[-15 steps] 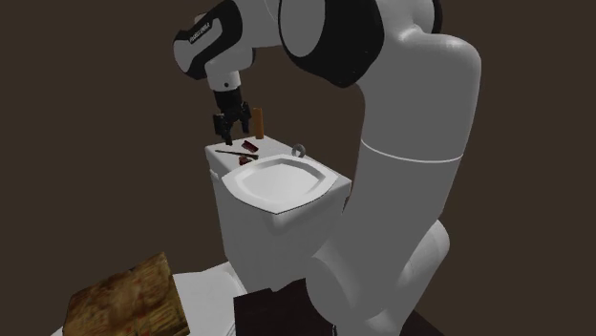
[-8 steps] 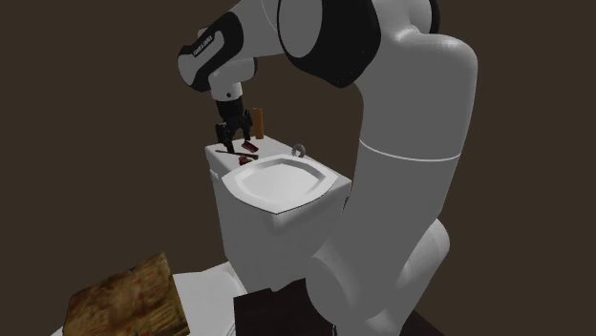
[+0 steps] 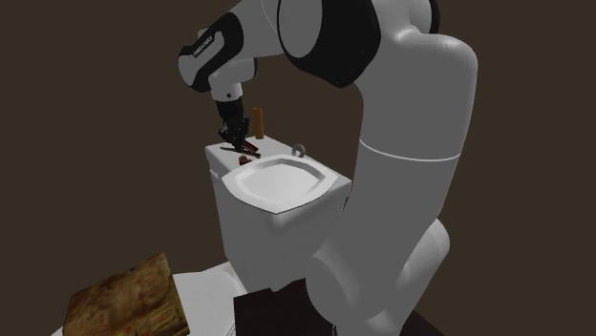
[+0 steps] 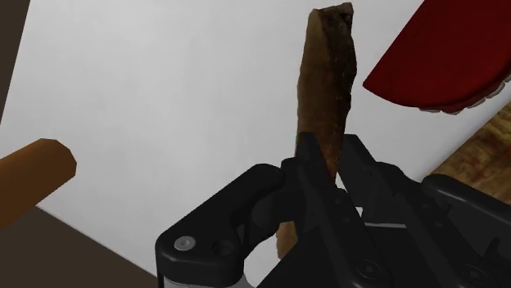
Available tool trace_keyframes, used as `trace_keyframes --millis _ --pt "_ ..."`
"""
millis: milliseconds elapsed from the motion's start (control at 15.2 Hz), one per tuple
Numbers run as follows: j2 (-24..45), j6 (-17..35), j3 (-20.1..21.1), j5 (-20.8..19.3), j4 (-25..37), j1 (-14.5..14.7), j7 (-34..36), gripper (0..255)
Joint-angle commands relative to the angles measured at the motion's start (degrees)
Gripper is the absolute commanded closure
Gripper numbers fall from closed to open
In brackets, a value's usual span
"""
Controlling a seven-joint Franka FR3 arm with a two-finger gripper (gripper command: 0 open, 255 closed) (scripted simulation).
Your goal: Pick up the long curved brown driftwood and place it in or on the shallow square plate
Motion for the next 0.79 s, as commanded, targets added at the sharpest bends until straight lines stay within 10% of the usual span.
trace_keyframes --millis 0,726 --pt "0.0 0.0 0.0 0.0 0.0 0.0 0.0 255" --pt "-0.4 -3.7 0.0 0.2 3.3 0.0 -0.5 255"
